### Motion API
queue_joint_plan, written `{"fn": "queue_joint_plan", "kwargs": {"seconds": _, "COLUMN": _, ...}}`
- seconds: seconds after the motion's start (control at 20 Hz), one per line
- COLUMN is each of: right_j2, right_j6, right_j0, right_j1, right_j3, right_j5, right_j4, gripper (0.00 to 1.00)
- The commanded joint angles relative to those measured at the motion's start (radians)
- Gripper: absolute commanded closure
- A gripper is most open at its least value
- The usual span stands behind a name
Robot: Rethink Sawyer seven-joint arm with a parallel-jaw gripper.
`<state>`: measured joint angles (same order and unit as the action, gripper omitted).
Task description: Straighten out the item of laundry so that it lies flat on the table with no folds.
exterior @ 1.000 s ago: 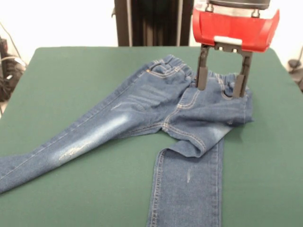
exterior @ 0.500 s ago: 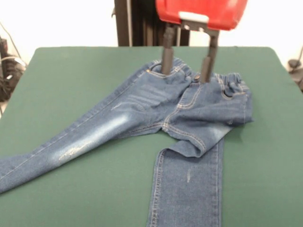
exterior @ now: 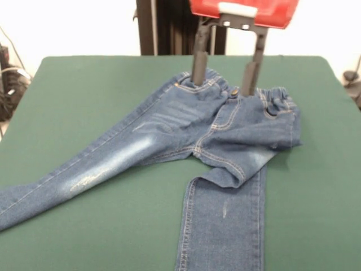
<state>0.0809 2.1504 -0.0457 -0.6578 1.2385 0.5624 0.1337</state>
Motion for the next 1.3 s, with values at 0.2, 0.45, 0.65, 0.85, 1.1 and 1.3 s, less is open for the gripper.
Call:
{"fn": "queue_joint_plan", "kwargs": {"seconds": 0.2, "right_j2": -0.019, "right_j6": 0.142, "right_j0": 0.086, "right_j1": 0.098, "right_j3": 0.186, "right_j5": -0.021, "right_j4": 0.017, "gripper": 0.0}}
{"fn": "queue_joint_plan", "kwargs": {"seconds": 0.45, "right_j2": -0.014, "right_j6": 0.201, "right_j0": 0.108, "right_j1": 0.126, "right_j3": 0.23, "right_j5": -0.108, "right_j4": 0.0, "gripper": 0.0}}
{"fn": "queue_joint_plan", "kwargs": {"seconds": 0.65, "right_j2": -0.019, "right_j6": 0.202, "right_j0": 0.114, "right_j1": 0.13, "right_j3": 0.269, "right_j5": -0.131, "right_j4": -0.012, "gripper": 0.0}}
{"fn": "queue_joint_plan", "kwargs": {"seconds": 0.85, "right_j2": -0.033, "right_j6": 0.191, "right_j0": 0.111, "right_j1": 0.12, "right_j3": 0.33, "right_j5": -0.163, "right_j4": -0.02, "gripper": 0.0}}
{"fn": "queue_joint_plan", "kwargs": {"seconds": 1.1, "right_j2": -0.024, "right_j6": 0.213, "right_j0": 0.124, "right_j1": 0.131, "right_j3": 0.383, "right_j5": -0.241, "right_j4": -0.022, "gripper": 0.0}}
{"fn": "queue_joint_plan", "kwargs": {"seconds": 1.3, "right_j2": -0.007, "right_j6": 0.231, "right_j0": 0.142, "right_j1": 0.146, "right_j3": 0.418, "right_j5": -0.302, "right_j4": -0.023, "gripper": 0.0}}
